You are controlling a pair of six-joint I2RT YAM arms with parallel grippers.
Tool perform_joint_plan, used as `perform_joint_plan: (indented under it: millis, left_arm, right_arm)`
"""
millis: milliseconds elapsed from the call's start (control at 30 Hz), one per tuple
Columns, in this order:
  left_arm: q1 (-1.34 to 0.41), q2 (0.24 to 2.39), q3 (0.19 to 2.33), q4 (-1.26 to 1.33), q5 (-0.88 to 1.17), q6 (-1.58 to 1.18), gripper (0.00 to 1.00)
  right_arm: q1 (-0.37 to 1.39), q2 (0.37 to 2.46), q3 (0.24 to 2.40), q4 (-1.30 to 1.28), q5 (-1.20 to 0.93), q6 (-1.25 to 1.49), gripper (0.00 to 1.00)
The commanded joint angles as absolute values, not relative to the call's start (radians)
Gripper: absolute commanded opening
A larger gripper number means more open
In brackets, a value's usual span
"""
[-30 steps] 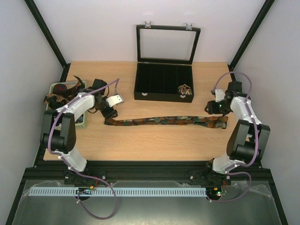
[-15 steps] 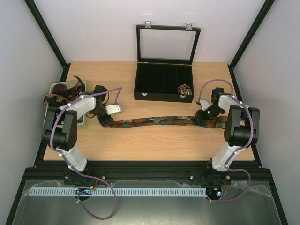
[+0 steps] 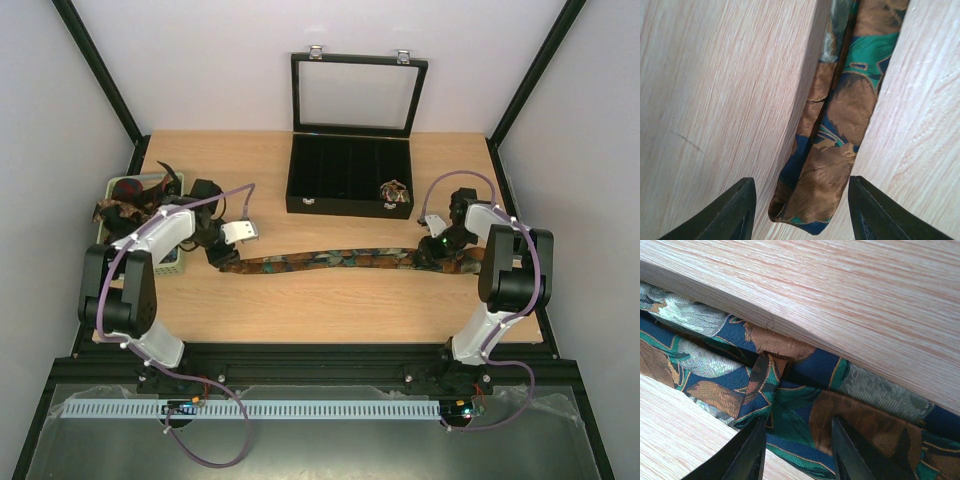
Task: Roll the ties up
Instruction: Adjust the tie at the center of the board.
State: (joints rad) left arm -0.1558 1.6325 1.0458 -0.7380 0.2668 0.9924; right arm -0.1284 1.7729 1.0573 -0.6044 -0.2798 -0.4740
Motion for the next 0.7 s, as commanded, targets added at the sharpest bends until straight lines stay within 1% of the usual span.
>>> perform_joint_plan:
  millis: [0,300,433,533,567,633,667]
  left_arm:
    - [-0.15,1.608,1.056,-0.794,0.329,1.056,0.54]
    - [-0.152,1.693,1.032,-0.792,0.281,1.077,0.53]
    - [-0.151,1.702,1.006,-0.76,0.237,1.083,0.49]
    - [-0.152,1.698,0.991,-0.75,0.222,1.092,0.43]
    - [-0.152,1.693,0.987,-0.744,0.216,1.093,0.36]
    - [-0.152,1.692,0.997,-0.754,0.216,1.085,0.13]
    - [-0.149,1.696,1.014,-0.766,0.227,1.066,0.04]
  right_arm:
    - [-0.132,1.835,1.016,-0.595,-0.157,-0.499,0.37]
    - [-0.137,1.832,1.015,-0.597,-0.136,-0.521,0.37]
    - [-0.137,1.837,1.016,-0.596,-0.137,-0.522,0.37]
    - [-0.138,1.839,1.015,-0.595,-0.131,-0.526,0.36]
    - [-0.138,1.841,1.014,-0.592,-0.13,-0.528,0.36]
    - [-0.14,1.842,1.014,-0.591,-0.126,-0.534,0.36]
    - [-0.14,1.844,1.014,-0.592,-0.124,-0.536,0.36]
